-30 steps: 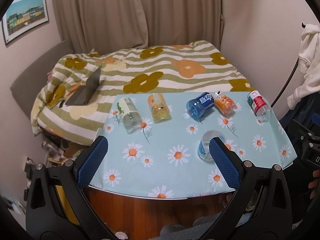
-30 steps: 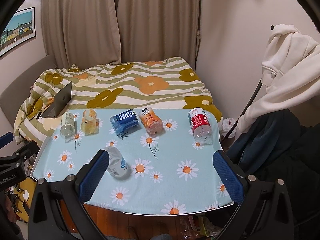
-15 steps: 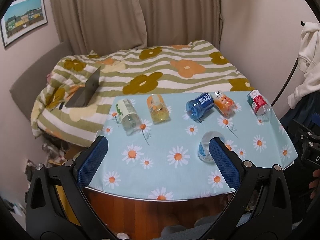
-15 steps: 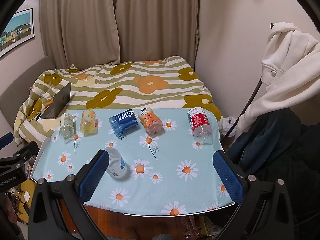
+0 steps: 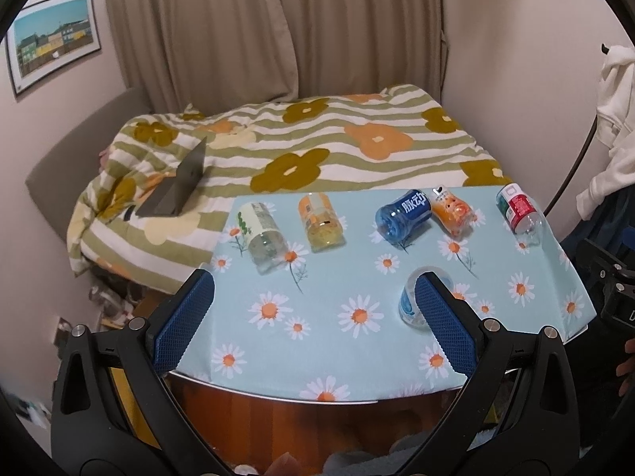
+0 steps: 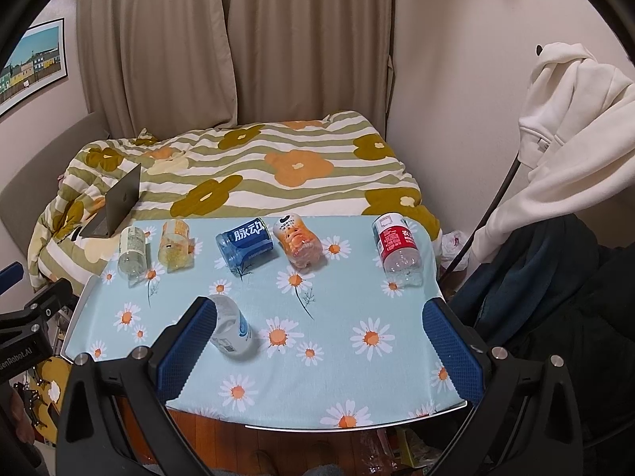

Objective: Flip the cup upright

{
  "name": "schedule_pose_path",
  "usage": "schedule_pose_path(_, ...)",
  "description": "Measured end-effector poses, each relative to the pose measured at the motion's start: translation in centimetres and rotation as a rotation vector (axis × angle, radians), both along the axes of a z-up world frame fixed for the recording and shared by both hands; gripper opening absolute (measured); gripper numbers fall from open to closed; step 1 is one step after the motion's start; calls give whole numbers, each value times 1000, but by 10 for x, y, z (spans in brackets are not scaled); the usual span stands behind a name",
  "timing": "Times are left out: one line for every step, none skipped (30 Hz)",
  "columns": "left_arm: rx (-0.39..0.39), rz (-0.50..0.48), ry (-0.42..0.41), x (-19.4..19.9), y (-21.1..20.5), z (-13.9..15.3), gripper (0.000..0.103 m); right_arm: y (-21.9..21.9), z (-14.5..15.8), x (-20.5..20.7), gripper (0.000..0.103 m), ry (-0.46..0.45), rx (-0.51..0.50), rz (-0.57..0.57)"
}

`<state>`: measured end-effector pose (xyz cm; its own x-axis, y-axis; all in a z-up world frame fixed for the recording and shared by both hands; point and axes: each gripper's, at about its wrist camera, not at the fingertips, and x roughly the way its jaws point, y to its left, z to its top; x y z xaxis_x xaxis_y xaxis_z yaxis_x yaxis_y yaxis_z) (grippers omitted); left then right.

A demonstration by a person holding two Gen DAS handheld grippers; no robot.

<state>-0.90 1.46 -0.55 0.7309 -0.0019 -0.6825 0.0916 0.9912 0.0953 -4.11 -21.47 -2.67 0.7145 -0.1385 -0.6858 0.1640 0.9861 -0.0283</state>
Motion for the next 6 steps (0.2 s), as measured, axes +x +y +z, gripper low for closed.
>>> schedule_pose_path(-2,-1,-1,0,0,0,103,0,0,0,103,0,1,0)
schedule_pose_path(0,0,-2,0,0,0,103,0,0,0,103,0,1,0)
schedule_pose_path(1,0,-5,-1,0,-1,103,0,0,0,103,0,1,0)
schedule_pose_path(2,0,-7,-1,0,-1,103,0,0,0,103,0,1,0)
schedule_pose_path(0,0,-8,-1,0,-1,103,0,-1,1,103,2,3,-1)
schedule_pose_path(-2,-1,-7,0,0,-1,103,0,-1,1,103,2,4,-1)
